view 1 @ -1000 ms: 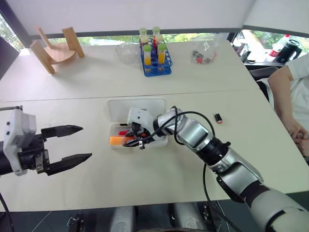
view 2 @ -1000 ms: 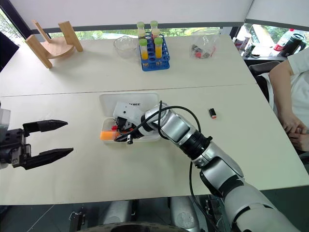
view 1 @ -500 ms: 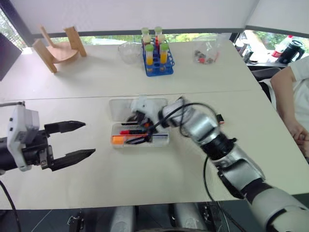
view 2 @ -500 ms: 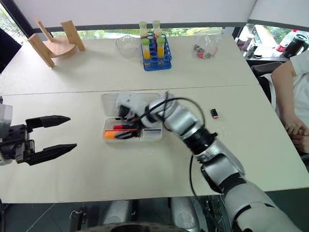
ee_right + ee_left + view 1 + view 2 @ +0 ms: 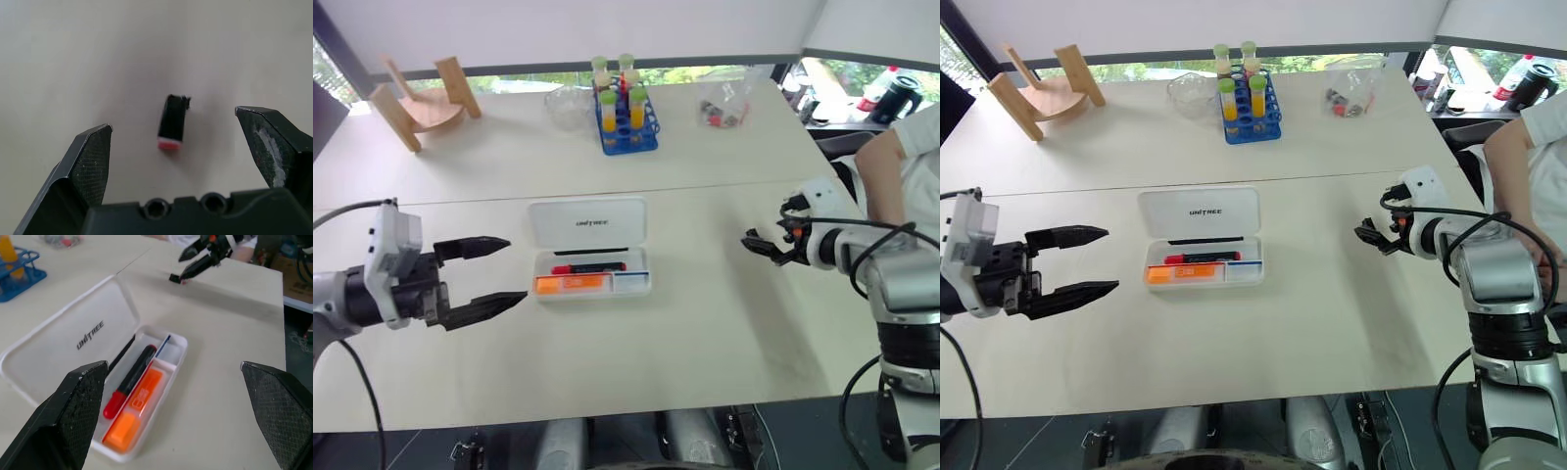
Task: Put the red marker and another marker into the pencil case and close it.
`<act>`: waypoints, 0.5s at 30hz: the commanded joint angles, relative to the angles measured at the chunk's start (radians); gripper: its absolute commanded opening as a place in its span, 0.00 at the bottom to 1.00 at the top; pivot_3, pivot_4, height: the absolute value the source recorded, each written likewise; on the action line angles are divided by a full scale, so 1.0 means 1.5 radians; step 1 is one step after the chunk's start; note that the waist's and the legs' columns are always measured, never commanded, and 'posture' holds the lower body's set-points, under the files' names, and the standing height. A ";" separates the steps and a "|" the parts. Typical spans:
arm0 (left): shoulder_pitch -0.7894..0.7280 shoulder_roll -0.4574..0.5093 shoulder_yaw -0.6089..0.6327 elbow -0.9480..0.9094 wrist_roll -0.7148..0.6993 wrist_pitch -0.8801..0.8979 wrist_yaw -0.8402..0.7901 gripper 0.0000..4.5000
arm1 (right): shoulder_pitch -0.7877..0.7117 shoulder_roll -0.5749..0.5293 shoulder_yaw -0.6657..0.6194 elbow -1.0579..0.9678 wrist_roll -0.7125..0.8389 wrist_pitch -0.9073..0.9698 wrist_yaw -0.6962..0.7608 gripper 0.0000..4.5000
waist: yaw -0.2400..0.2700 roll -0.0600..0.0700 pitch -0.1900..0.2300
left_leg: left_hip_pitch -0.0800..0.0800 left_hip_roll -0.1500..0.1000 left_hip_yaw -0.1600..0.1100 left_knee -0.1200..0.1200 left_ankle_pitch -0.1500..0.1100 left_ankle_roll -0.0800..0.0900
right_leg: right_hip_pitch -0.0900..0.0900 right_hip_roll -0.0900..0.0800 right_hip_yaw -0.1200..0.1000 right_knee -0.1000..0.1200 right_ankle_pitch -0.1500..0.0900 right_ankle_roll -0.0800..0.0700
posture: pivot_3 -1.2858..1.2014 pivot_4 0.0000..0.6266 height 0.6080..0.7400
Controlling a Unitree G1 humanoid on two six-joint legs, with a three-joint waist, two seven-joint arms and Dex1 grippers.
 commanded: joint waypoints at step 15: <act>-0.039 0.015 -0.016 0.006 -0.002 -0.006 -0.007 1.00 | -0.020 0.077 0.016 0.093 0.016 -0.074 -0.056 0.16 | -0.004 -0.001 -0.001 | 0.001 0.000 -0.001 0.001 0.000 0.000 | 0.002 0.000 0.000 0.000 0.000 0.000 | 0.52 0.24 1.00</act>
